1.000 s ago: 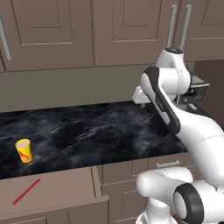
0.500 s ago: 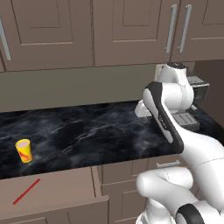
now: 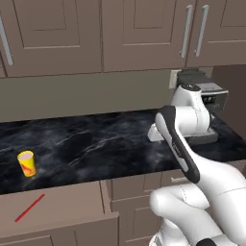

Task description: Pick up the straw from the left drawer and put it inside the smoothie cup.

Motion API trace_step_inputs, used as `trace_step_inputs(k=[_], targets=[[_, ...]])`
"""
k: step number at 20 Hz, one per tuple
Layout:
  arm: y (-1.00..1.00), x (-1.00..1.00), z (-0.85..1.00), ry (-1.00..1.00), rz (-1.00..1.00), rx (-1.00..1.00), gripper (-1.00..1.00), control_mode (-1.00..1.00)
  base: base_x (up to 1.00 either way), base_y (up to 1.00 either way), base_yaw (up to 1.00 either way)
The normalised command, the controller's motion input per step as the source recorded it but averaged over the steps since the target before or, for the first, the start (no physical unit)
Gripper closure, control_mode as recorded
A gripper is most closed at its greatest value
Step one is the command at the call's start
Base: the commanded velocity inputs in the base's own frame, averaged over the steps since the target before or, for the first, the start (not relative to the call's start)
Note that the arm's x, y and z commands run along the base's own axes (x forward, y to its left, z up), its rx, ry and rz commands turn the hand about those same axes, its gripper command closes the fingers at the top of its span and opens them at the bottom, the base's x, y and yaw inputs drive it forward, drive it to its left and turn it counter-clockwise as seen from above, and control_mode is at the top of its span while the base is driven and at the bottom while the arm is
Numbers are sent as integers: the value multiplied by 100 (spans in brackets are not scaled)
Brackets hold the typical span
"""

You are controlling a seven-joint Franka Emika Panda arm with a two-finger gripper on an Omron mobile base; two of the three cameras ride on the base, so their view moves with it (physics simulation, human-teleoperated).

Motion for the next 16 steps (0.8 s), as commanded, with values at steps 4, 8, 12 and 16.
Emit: trace_step_inputs(k=[4, 8, 12, 16], targets=[[0, 0, 0, 0, 0, 0, -100, 100, -56, 0, 0], [0, 0, 0, 0, 0, 0, -100, 100, -70, 0, 0], [0, 0, 0, 0, 0, 0, -100, 100, -67, 15, 0], [0, 0, 0, 0, 0, 0, -100, 100, -46, 41, 0]])
